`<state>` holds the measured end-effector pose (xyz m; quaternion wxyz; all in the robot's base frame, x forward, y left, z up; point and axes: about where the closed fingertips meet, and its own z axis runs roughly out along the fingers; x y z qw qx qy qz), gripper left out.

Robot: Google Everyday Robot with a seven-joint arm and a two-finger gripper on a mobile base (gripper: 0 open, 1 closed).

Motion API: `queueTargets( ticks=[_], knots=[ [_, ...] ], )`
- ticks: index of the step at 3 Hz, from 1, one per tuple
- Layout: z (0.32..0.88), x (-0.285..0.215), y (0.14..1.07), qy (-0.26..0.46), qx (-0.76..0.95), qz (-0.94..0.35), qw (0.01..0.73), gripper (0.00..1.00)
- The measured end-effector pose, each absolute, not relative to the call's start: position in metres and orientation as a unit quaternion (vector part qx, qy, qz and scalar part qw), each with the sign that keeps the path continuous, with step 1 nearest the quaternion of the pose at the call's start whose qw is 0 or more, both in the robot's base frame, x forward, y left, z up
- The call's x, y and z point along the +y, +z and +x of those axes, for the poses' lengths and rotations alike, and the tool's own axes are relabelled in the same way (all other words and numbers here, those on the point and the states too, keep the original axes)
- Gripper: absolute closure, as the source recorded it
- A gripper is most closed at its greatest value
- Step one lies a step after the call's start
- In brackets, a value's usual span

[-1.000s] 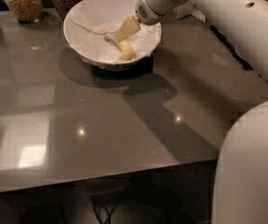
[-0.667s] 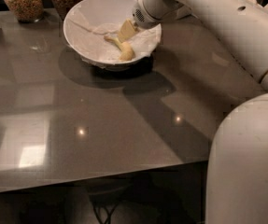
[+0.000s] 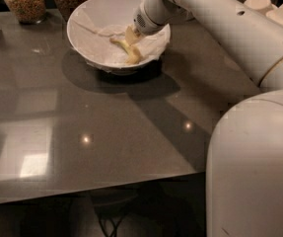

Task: Pick banana from white bowl

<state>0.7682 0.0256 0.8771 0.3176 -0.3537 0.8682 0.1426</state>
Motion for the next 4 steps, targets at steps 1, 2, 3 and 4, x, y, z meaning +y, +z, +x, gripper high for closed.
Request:
queueTargets(
  ticks=[1, 2, 3, 4],
  knots=[
    [0.7679, 0.0338, 0.8690, 0.153, 0.870, -0.354, 0.307, 0.69],
    [0.7660, 0.0388, 0.8628, 0.159, 0.872, -0.354, 0.299, 0.50],
    [0.7653, 0.0390, 0.8614, 0.159, 0.873, -0.354, 0.297, 0.39],
    [0.7647, 0.0388, 0.8608, 0.157, 0.873, -0.355, 0.295, 0.37]
  ],
)
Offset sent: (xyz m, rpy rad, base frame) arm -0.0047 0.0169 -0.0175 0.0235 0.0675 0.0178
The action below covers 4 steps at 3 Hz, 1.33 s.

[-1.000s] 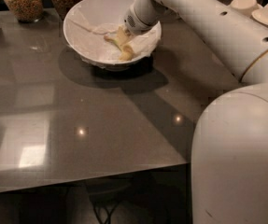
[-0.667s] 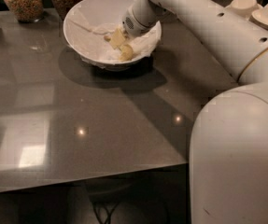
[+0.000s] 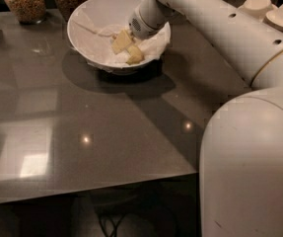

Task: Pick banana from white bowl

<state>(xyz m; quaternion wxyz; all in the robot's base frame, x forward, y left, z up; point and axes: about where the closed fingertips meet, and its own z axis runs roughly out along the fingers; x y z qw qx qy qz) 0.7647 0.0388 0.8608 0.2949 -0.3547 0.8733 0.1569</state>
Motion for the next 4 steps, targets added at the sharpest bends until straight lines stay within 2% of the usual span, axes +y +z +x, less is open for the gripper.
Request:
queueTargets(
  ticks=[4],
  knots=[
    [0.761, 0.033, 0.876, 0.116, 0.877, -0.367, 0.289, 0.37]
  ],
)
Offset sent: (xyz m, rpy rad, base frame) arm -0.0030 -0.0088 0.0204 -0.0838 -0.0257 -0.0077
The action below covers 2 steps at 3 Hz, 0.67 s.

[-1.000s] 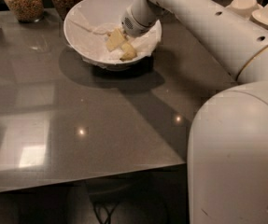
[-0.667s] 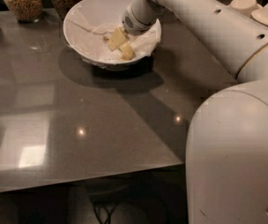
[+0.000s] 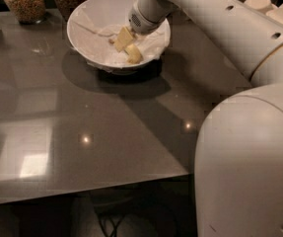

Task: Pick banana from white bowl

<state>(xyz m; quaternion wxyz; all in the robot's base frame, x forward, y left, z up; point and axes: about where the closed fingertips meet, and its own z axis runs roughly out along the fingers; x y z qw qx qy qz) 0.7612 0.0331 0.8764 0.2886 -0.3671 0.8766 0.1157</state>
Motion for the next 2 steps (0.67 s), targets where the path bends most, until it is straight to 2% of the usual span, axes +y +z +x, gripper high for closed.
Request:
queueTargets(
  ticks=[2],
  knots=[
    [0.7596, 0.0255, 0.8694, 0.105, 0.882, -0.364, 0.280, 0.41]
  ],
)
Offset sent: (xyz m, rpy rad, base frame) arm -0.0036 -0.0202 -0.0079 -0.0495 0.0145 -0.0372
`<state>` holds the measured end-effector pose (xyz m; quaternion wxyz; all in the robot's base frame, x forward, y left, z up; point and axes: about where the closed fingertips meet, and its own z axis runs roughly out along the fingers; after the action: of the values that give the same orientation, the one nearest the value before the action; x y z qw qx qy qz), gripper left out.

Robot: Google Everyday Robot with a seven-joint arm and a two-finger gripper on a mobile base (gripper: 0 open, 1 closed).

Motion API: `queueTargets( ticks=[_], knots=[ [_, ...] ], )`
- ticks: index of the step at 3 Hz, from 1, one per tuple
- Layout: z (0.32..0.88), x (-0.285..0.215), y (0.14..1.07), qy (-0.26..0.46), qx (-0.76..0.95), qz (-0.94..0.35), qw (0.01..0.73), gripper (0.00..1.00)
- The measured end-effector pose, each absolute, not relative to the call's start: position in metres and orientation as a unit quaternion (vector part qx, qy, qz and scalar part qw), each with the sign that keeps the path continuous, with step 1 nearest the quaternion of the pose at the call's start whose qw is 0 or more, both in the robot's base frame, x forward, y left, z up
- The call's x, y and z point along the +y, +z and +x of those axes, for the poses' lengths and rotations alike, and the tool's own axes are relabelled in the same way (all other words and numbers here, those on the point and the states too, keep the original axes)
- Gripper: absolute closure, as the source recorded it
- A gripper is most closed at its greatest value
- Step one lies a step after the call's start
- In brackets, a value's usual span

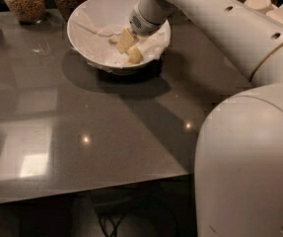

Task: Pick banana from white bowl

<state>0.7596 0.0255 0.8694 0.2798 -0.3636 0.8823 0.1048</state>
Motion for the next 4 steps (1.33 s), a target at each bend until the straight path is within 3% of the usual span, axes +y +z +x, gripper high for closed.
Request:
queueTargets(
  ticks=[3, 4],
  knots=[
    [0.7570, 0.0114, 0.8534, 0.090, 0.893, -0.354, 0.264, 0.45],
    [0.7571, 0.0111, 0.8516, 0.090, 0.893, -0.354, 0.262, 0.64]
  ],
)
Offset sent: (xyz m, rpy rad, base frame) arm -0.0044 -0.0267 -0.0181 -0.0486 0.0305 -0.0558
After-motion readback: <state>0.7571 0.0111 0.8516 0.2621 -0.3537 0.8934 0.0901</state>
